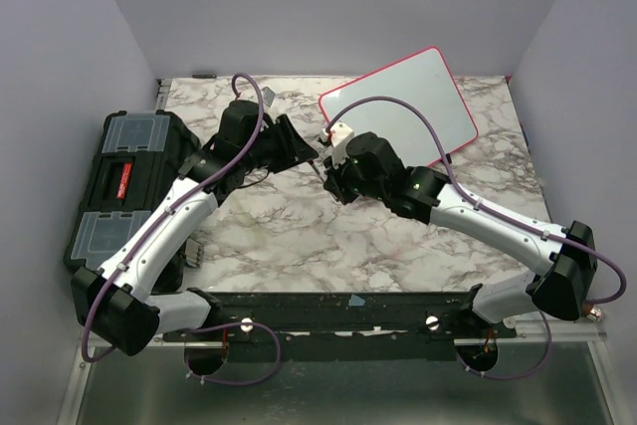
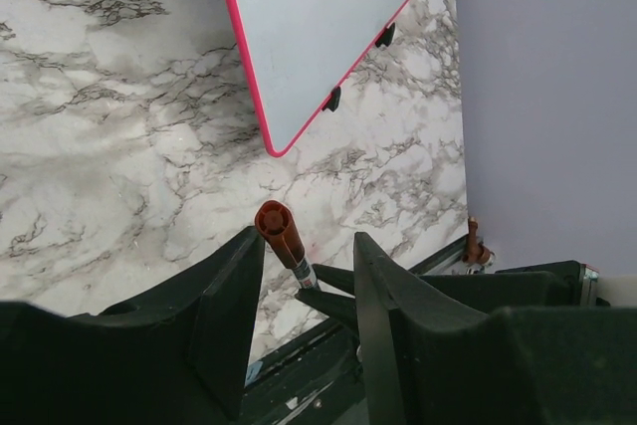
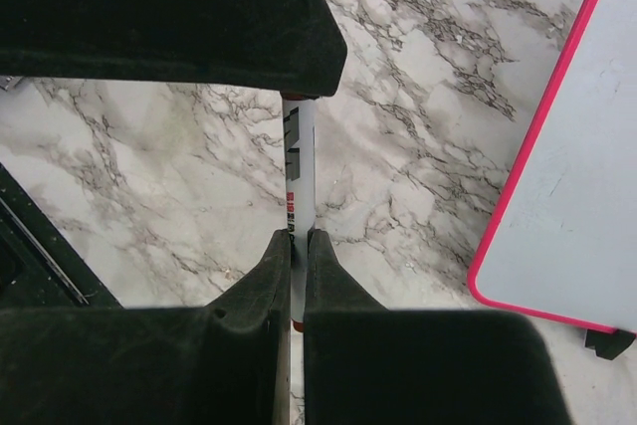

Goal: Write a sentence on the whiteboard
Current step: Open the whiteboard marker at the center of the board.

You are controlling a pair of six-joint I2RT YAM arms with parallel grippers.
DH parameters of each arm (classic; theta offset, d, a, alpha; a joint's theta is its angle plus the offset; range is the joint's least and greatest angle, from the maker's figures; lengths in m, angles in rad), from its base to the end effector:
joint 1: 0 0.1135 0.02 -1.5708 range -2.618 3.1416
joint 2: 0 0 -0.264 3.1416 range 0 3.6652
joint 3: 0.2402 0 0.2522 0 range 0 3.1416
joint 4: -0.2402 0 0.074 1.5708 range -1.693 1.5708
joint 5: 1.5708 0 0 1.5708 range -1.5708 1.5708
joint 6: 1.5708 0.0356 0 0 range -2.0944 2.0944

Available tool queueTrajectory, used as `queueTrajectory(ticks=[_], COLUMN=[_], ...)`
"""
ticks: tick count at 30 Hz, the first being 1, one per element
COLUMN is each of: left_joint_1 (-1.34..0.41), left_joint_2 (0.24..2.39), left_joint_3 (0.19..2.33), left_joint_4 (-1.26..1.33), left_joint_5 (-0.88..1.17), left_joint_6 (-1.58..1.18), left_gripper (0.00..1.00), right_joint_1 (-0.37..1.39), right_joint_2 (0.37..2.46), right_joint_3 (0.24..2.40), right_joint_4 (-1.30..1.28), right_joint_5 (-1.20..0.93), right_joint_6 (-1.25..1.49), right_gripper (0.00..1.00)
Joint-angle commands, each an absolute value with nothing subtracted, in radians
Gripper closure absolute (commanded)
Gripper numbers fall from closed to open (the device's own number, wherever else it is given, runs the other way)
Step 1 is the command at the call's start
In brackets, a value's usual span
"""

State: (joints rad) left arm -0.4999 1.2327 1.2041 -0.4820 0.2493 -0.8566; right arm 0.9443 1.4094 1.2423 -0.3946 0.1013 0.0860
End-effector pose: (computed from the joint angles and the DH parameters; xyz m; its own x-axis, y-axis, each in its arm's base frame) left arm 0.2360 -0.1389 0.3625 -0.7747 -0.4112 -0.4804 0.1039 0.6665 -0.7382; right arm 0.1915 0.2585 0.3342 -0.3760 -0.3738 -0.8479 -0.7261 0.6873 0.0190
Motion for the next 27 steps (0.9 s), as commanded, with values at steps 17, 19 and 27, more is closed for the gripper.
queueTrajectory(ticks=[17, 19, 27], left_joint_1=[-0.509, -0.509, -0.511], left_joint_2=[1.259, 1.261, 1.247], left_joint_3=[1.211, 1.209, 1.174], left_joint_4=[-0.445, -0.439, -0.400], left_joint_5=[0.215, 0.219, 0.236], left_joint_6=[-0.895, -0.897, -0.911], left_gripper=[0.60, 0.60, 0.82], right_joint_1=[0.981, 0.983, 0.985], right_joint_2=[1.419, 1.417, 1.408], right_joint_3=[1.275, 1.275, 1.259], right_joint_4=[-0.399, -0.399, -0.387], right_joint_5=[0.188, 0.191, 0.210], right_joint_6=[0.064, 0.062, 0.065], right_gripper=[0.99, 0.99, 0.99])
